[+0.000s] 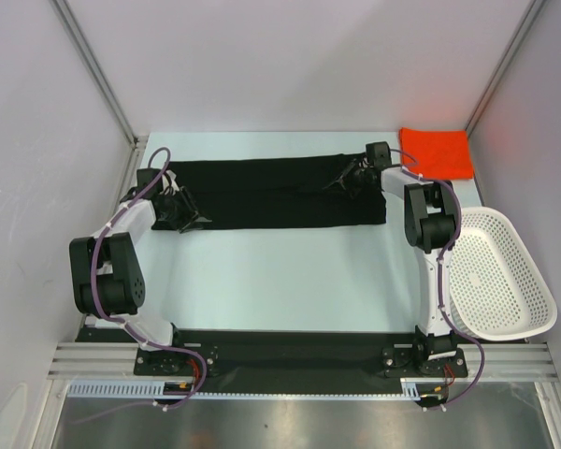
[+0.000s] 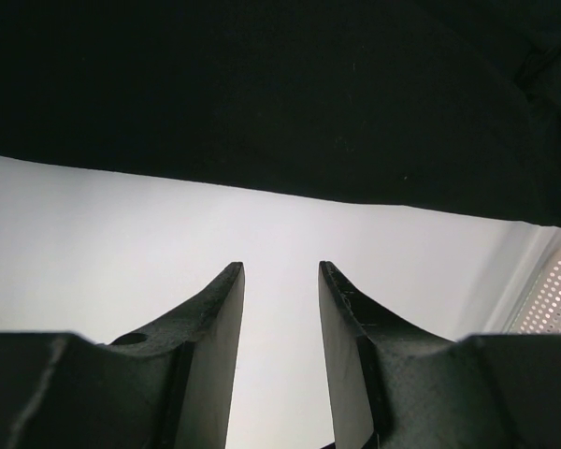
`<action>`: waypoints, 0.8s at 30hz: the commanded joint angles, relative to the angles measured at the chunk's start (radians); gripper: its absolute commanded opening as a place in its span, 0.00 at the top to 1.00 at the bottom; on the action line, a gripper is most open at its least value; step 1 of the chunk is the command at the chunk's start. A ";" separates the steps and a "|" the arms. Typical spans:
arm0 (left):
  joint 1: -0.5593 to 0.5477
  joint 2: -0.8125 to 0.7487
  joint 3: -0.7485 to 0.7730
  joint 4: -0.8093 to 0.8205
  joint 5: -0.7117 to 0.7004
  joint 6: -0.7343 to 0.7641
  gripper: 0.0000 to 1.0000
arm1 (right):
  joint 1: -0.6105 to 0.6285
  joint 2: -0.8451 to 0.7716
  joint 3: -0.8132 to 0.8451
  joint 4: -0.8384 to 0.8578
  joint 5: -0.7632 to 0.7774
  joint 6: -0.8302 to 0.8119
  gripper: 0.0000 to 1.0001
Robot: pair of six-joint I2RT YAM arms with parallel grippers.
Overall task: Fold and stack the t-shirts
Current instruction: Fold the tshirt
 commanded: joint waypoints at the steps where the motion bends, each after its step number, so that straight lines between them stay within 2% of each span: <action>1: -0.009 -0.024 0.035 0.016 0.018 0.002 0.57 | -0.002 0.015 0.045 0.024 -0.011 0.021 0.79; 4: -0.009 -0.021 0.039 0.018 0.019 0.005 0.57 | -0.002 0.003 0.063 0.003 -0.013 0.019 0.84; 14: -0.009 -0.003 0.035 0.032 0.039 0.005 0.57 | 0.009 0.013 0.103 -0.057 -0.011 -0.002 0.79; 15: -0.009 -0.001 0.036 0.030 0.039 0.005 0.57 | 0.009 0.020 0.112 -0.068 -0.011 -0.004 0.80; 17: -0.009 -0.001 0.039 0.024 0.041 0.013 0.57 | 0.010 0.024 0.115 -0.077 -0.005 0.002 0.92; 19: -0.009 -0.001 0.042 0.016 0.039 0.019 0.57 | 0.015 0.012 0.107 -0.080 0.008 0.025 0.97; 24: -0.011 -0.004 0.035 0.019 0.041 0.025 0.57 | 0.036 -0.051 0.052 -0.050 0.071 0.112 0.99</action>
